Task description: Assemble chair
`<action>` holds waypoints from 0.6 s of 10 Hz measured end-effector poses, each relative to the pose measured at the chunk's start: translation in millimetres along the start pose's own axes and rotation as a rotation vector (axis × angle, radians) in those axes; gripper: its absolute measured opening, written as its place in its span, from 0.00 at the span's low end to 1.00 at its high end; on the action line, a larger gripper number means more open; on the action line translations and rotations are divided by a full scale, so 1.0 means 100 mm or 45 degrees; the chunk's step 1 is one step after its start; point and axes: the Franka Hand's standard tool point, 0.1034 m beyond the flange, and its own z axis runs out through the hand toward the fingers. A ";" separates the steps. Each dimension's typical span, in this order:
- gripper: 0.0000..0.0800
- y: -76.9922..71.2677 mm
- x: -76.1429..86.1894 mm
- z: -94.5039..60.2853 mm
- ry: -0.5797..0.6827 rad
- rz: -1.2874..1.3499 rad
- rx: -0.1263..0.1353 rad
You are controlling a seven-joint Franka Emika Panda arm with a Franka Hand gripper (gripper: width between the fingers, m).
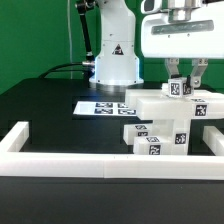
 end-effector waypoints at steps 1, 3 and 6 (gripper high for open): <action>0.47 0.00 0.00 0.00 0.001 -0.045 -0.001; 0.78 -0.01 -0.01 0.02 0.016 -0.137 -0.016; 0.81 0.00 -0.01 0.02 0.016 -0.460 -0.021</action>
Offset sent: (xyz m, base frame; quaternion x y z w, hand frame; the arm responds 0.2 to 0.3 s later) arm 0.0055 0.0068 -0.0014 -0.0009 0.0090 -0.2171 0.9761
